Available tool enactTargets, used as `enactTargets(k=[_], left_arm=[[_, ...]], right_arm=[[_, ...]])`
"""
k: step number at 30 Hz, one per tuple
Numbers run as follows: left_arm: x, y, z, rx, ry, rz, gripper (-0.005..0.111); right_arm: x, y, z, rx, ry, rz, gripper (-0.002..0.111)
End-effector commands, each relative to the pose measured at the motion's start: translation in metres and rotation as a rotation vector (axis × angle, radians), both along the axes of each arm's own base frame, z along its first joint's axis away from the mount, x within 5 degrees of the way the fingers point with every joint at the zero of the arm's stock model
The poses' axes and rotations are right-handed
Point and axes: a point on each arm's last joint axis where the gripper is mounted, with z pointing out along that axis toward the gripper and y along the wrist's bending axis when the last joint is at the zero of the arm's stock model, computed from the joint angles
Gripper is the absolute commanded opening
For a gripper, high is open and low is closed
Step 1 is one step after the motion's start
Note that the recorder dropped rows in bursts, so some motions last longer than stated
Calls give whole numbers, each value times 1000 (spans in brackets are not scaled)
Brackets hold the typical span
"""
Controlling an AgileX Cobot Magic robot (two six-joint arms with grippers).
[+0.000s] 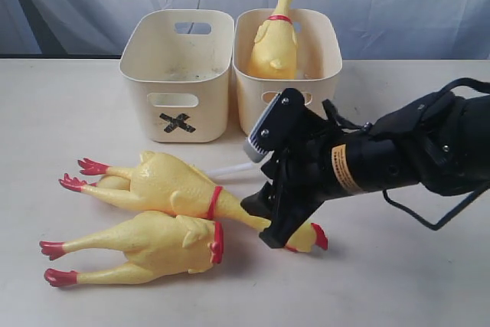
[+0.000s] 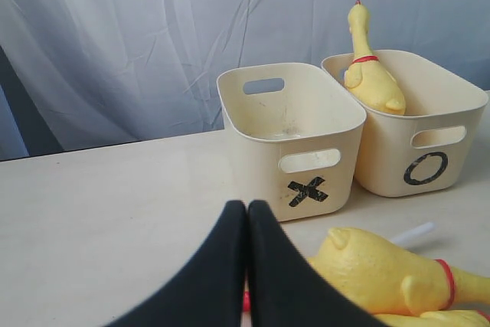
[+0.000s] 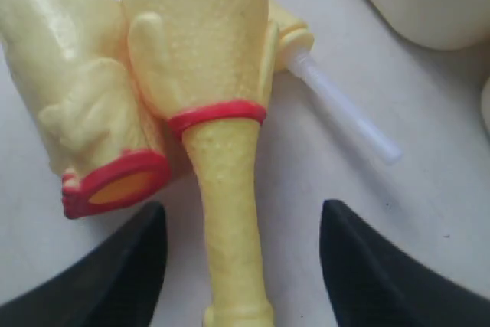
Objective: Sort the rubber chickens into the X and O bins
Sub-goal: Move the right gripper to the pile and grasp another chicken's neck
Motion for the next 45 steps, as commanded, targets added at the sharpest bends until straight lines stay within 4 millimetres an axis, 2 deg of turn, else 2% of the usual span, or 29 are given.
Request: enactTargets(k=[1, 7, 14, 24, 29, 32, 35, 41, 45], left_arm=[[-1, 0, 3, -3, -15, -1, 0], [-1, 0, 3, -3, -15, -1, 0], [-1, 0, 3, -3, -15, -1, 0], [-1, 0, 3, -1, -15, -1, 0], [-1, 0, 3, -1, -15, -1, 0], [-1, 0, 3, -1, -15, -1, 0], [-1, 0, 3, -1, -15, -1, 0], [-1, 0, 3, 1, -15, 0, 0], [-1, 0, 3, 3, -15, 0, 0]], right_arm=[[3, 1, -19, -57, 18, -2, 57], [6, 0, -39, -121, 34, 10, 57], [8, 1, -52, -153, 51, 21, 56], [16, 7, -55, -147, 54, 30, 33], [17, 8, -55, -147, 50, 28, 29], [17, 8, -55, -145, 53, 30, 18], [17, 8, -55, -145, 53, 30, 0], [13, 11, -53, -117, 72, 70, -1], [7, 14, -43, -74, 66, 144, -1]])
